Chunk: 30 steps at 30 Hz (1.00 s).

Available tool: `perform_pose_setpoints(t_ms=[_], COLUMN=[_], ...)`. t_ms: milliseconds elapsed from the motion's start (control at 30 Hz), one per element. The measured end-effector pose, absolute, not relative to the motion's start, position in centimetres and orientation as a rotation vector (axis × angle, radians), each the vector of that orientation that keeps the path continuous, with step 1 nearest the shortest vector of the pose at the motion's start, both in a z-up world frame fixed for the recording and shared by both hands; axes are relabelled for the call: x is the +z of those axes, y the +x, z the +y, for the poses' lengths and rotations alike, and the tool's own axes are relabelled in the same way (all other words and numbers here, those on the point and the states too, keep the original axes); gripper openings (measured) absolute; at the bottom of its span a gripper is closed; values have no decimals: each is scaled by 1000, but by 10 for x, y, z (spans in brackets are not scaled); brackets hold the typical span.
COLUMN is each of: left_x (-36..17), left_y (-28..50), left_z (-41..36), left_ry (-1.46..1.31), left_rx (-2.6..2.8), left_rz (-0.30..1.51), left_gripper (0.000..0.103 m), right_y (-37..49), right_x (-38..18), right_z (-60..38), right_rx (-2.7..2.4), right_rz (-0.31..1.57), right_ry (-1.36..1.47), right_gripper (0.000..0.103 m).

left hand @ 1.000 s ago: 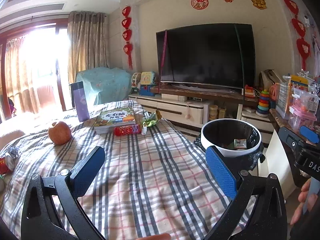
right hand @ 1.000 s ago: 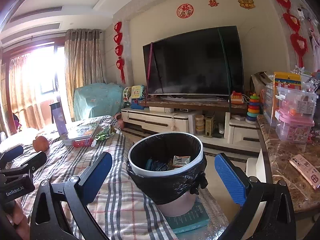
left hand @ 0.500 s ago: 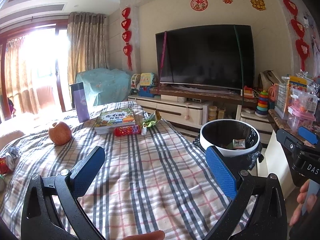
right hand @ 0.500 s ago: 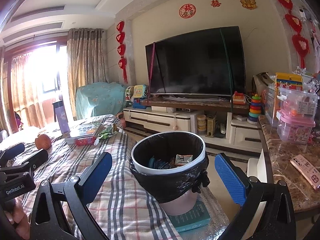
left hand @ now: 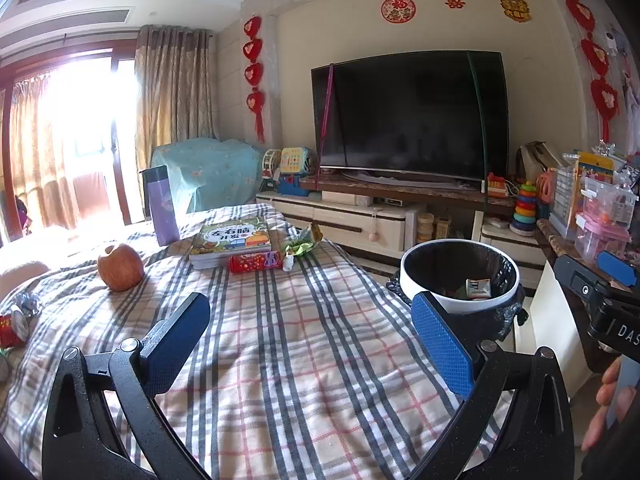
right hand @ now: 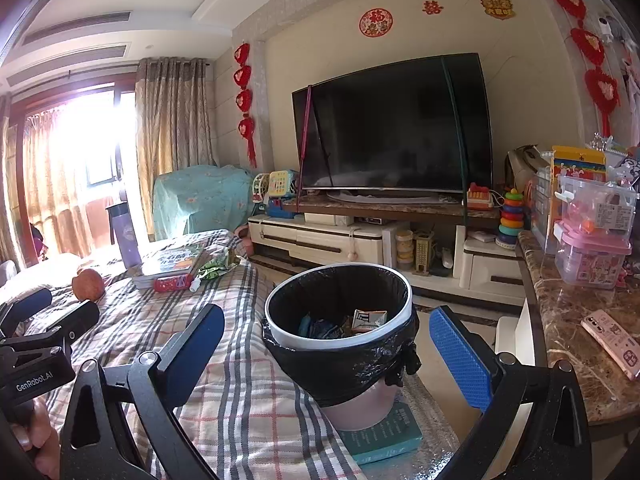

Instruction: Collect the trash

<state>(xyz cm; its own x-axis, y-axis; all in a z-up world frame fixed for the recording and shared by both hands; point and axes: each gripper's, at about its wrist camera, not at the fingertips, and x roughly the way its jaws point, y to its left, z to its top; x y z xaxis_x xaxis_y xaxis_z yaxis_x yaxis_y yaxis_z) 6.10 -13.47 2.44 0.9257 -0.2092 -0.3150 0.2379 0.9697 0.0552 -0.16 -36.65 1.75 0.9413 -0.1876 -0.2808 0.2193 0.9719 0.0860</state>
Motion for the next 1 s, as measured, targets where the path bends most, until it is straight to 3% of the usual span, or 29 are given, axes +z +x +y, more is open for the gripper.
perform_pose_setpoints(t_ms=[1000], left_x=[21], left_y=[63], left_z=[-136], left_ry=[93], left_rx=[-234], left_rz=[319], left_gripper=[103], right_y=[-1], right_x=[22], right_z=[-365], right_rx=[-202], right_rz=[275], right_ry=[118], right_gripper=[103])
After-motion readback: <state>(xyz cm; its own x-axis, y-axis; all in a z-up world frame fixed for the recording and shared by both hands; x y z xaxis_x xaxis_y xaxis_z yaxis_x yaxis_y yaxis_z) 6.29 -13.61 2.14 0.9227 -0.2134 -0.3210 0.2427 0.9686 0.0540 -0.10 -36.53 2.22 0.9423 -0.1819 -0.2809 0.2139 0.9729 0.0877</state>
